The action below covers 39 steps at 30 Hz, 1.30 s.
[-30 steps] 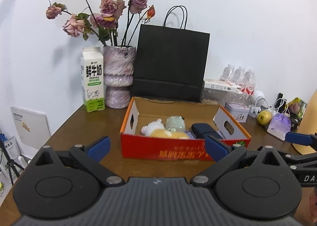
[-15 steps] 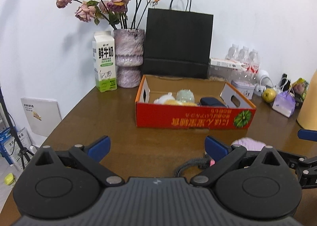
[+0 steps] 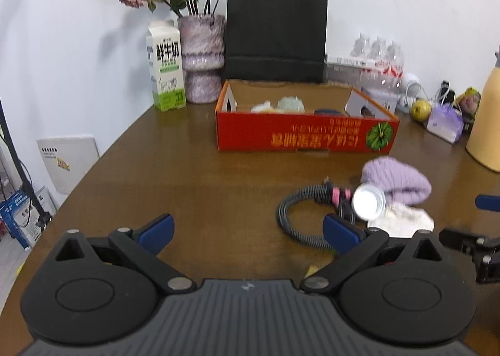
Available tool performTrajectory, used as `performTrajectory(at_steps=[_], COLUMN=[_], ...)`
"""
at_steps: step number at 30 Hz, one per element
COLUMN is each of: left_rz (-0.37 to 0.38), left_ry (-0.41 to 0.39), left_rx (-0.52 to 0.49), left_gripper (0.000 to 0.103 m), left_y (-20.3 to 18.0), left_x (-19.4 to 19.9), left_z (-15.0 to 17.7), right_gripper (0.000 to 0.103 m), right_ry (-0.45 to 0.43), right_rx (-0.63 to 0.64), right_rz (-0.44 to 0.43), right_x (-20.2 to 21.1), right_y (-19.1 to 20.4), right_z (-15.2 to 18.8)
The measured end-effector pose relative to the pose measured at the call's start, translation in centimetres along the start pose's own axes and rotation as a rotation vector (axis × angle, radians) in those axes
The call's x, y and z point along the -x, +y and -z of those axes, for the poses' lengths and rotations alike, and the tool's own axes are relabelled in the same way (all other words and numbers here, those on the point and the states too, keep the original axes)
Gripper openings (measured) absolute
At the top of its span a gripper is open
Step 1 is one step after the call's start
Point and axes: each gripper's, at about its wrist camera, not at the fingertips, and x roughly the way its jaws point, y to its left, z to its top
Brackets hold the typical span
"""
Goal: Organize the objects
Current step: 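Move both tools back toward the remaining items on the table, then grasp the small yellow block with the left gripper and lift it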
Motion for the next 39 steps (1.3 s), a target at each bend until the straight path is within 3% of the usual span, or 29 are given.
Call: performTrajectory(at_steps=[14,30,34,36,37,39], left_rz=[0.038,0.036,0.076,0.11,0.125,0.122], left_ry=[0.085,0.106,0.1,0.085,0.078,0.073], left_rx=[-0.037,-0.085,-0.091,-0.097,-0.102,-0.118], left_gripper=[0.103,0.101,0.078,0.057,0.034,0.034], left_y=[-1.2,-3.5,-4.0,-4.2,-4.3,-4.6], left_x=[0.1,-2.6,-2.8,-2.5,-2.3,-2.0], left_z=[4.0,4.4,4.5,4.6,4.6,4.7], right_gripper=[0.103,0.103,0.103,0.103,0.103,0.103], right_ry=[-0.014,-0.068,-0.065,-0.07,-0.071,-0.07], right_rx=[-0.024,-0.018,-0.023,-0.023,-0.022,-0.019], right_rz=[0.059,0.094,0.101,0.106,0.109,0.11], right_x=[0.7,1.6,1.6,1.7,1.7,1.7], right_y=[-0.5,-0.4,-0.5,-0.5,-0.5,-0.4], right_z=[3.1,3.2,3.2,3.2,3.2,3.2])
